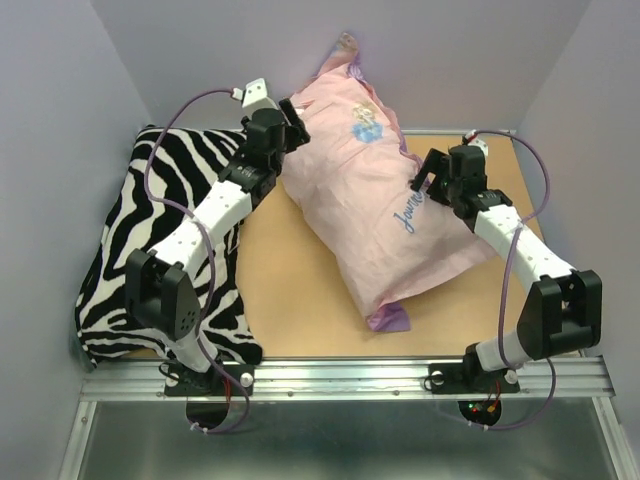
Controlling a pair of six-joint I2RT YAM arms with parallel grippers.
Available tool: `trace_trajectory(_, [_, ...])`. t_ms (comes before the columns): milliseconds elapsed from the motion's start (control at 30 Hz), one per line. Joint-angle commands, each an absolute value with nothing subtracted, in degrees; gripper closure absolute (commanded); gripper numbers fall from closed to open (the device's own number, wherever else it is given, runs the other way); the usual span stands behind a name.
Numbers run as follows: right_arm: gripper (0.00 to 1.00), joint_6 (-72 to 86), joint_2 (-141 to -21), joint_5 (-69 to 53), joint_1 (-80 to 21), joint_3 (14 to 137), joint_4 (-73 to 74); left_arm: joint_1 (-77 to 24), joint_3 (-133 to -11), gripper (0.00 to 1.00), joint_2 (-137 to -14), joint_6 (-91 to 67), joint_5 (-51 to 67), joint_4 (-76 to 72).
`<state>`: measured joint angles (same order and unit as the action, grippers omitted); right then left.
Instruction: Remove the pillowcase from the pillow
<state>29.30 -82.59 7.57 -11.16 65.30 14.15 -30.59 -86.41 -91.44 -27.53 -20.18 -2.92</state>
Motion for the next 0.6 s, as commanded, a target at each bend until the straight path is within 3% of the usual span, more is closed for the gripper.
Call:
trace_trajectory(0, [0.02,27.8,-82.9,9.6,-11.7,68.3,16.5,-23.6,-84.9,0.29,-96.4,-28.9,-15.4,-6.8])
trace_trajectory(200, [0.01,27.1,-81.5,10.2,-11.7,71.3,18.2,-22.3,-87.4,0.30,-105.6,-29.7,-1.7,-11.0])
trace_trajectory(300, [0.01,27.3,-79.4,8.0,-11.7,74.7,19.7,-23.6,-84.6,0.34,-107.1,-32.6,-0.4,-12.1])
trace_trajectory(433, [0.00,27.1,-77.7,7.5,-11.7,80.6,23.4,-31.5,-77.7,0.44,-104.5,-34.8,-2.9,-16.6])
trace_trajectory(467, [0.00,27.1,-77.7,7.3,-11.7,83.0,24.3,-33.4,-75.5,0.53,-103.3,-35.5,-4.4,-16.9])
trace_trajectory(533, [0.00,27.2,-77.5,5.1,-11.7,85.1,26.8,-38.7,-72.6,0.60,-102.0,-39.1,-7.5,-20.2])
trace_trajectory(567, [0.00,27.3,-77.4,3.9,-11.7,85.8,27.7,-40.3,-70.4,0.70,-101.3,-40.4,-7.9,-21.3])
